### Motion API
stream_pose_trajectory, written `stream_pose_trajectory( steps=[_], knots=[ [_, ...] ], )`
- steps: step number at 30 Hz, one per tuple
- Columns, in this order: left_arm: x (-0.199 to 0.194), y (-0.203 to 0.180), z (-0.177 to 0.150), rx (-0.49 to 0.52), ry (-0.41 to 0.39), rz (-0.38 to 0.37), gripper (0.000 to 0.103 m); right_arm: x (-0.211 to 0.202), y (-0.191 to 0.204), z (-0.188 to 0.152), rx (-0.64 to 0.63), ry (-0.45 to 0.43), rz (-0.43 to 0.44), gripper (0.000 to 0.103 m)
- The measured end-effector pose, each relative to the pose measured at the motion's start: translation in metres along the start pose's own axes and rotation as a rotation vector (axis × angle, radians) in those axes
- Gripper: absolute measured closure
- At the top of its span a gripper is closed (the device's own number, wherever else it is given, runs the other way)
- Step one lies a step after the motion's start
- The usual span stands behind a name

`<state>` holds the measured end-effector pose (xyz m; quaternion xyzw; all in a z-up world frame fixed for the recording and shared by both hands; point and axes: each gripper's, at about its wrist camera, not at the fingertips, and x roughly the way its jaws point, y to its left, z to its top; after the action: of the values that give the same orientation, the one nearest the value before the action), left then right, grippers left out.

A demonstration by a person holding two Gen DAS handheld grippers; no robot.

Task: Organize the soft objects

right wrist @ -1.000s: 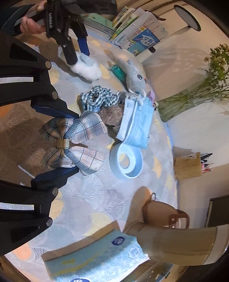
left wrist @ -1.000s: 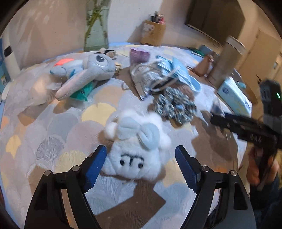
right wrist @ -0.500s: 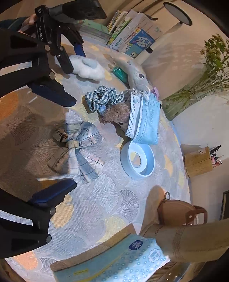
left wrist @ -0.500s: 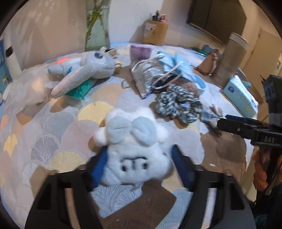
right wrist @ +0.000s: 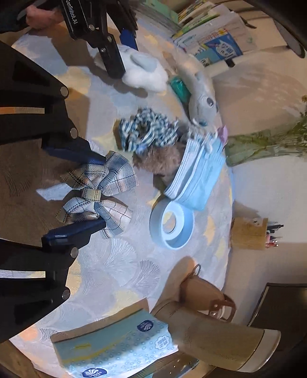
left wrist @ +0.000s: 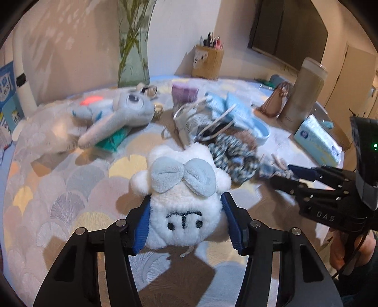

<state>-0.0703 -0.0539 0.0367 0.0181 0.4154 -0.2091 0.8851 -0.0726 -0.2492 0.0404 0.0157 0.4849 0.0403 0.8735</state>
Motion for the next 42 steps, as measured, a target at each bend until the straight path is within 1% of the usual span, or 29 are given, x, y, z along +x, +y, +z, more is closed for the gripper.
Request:
stream_pose_trajectory(
  steps=[4, 7, 9, 15, 19, 21, 27, 31, 34, 36, 38, 40, 42],
  knots=[
    [-0.018, -0.014, 0.011, 0.012, -0.06, -0.003, 0.05, -0.014, -0.007, 0.004, 0.023, -0.031, 0.013, 0.058],
    [-0.026, -0.025, 0.019, 0.022, -0.088, 0.009, 0.05, -0.026, -0.013, 0.009, 0.042, -0.055, 0.024, 0.058],
    [-0.033, -0.034, 0.026, 0.033, -0.109, 0.0, 0.05, -0.036, -0.018, 0.011, 0.052, -0.074, 0.03, 0.058],
    [-0.044, -0.067, 0.044, 0.077, -0.145, -0.034, 0.05, -0.069, -0.038, 0.016, 0.079, -0.144, 0.026, 0.058],
    [-0.046, -0.098, 0.06, 0.116, -0.163, -0.056, 0.05, -0.091, -0.063, 0.016, 0.113, -0.19, 0.015, 0.058],
    [-0.045, -0.116, 0.069, 0.137, -0.165, -0.079, 0.05, -0.1, -0.076, 0.014, 0.136, -0.208, 0.008, 0.058],
    [-0.041, -0.182, 0.097, 0.224, -0.18, -0.158, 0.05, -0.132, -0.132, 0.009, 0.238, -0.268, -0.042, 0.058],
    [-0.032, -0.24, 0.112, 0.304, -0.184, -0.21, 0.05, -0.157, -0.175, 0.001, 0.322, -0.316, -0.094, 0.058],
    [-0.02, -0.278, 0.124, 0.336, -0.169, -0.252, 0.05, -0.169, -0.208, -0.003, 0.385, -0.342, -0.139, 0.058],
    [-0.011, -0.3, 0.131, 0.347, -0.161, -0.273, 0.05, -0.176, -0.231, -0.005, 0.434, -0.356, -0.151, 0.058],
    [-0.014, -0.302, 0.132, 0.356, -0.135, -0.303, 0.05, -0.182, -0.259, -0.006, 0.495, -0.37, -0.16, 0.058],
    [-0.014, -0.305, 0.133, 0.376, -0.127, -0.306, 0.05, -0.185, -0.283, -0.006, 0.552, -0.37, -0.167, 0.057],
    [-0.015, -0.306, 0.134, 0.385, -0.125, -0.309, 0.05, -0.187, -0.308, -0.007, 0.611, -0.371, -0.154, 0.057]
  ],
)
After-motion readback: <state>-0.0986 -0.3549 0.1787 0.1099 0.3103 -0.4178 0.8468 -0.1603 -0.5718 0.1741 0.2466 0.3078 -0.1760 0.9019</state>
